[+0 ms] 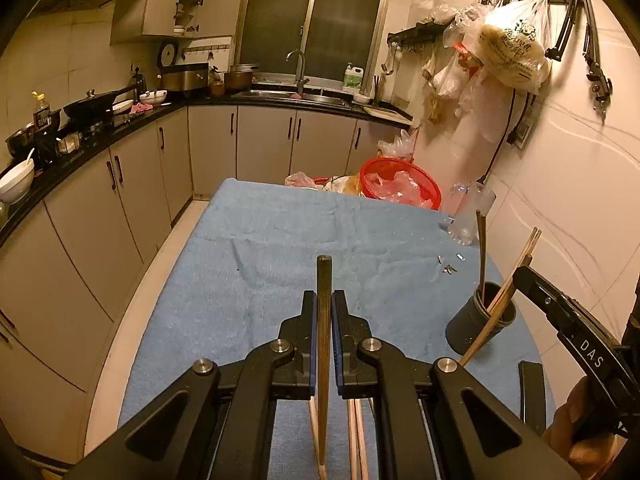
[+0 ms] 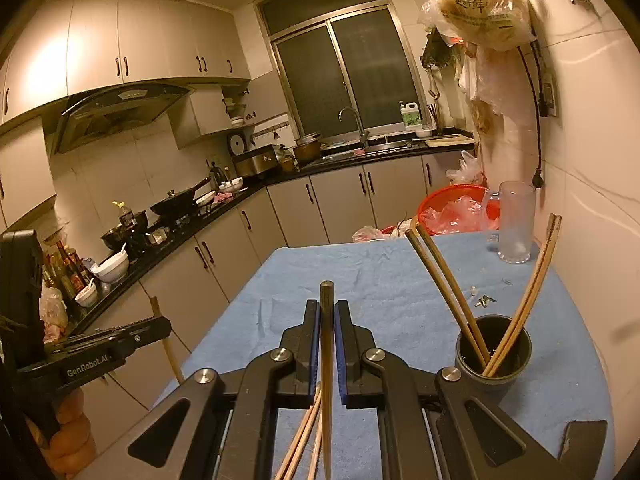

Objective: Organize utensils
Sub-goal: 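Lift the held chopsticks and carry them toward the holder cup with both grippers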

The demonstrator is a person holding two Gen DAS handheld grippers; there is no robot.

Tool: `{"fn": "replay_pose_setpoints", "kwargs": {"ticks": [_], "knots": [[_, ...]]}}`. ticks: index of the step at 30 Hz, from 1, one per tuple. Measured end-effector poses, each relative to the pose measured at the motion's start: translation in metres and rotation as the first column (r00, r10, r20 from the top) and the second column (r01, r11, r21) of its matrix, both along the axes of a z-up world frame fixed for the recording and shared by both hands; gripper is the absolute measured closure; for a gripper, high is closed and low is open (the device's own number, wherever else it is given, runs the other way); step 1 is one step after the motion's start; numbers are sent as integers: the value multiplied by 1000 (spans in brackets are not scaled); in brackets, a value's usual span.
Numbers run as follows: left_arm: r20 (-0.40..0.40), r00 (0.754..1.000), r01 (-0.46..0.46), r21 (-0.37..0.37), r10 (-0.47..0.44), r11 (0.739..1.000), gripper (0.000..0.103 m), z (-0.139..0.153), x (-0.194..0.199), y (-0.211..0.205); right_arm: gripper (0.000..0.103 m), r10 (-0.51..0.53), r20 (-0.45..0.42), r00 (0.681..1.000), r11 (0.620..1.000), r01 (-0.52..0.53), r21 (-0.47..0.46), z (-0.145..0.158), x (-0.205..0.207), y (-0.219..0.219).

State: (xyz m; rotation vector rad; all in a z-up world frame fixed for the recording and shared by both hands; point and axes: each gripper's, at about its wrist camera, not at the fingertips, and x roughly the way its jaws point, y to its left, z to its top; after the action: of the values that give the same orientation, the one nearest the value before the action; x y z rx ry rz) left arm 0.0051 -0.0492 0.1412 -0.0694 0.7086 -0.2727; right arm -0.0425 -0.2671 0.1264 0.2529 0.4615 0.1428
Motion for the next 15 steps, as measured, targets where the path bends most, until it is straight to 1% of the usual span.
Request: {"fn": "replay_pose_setpoints", "kwargs": {"ticks": [15], "knots": [[16, 1000, 24, 11, -24, 1000, 96, 6, -7, -9, 95, -20, 20, 1000, 1000, 20, 20, 5, -11, -8]]}}
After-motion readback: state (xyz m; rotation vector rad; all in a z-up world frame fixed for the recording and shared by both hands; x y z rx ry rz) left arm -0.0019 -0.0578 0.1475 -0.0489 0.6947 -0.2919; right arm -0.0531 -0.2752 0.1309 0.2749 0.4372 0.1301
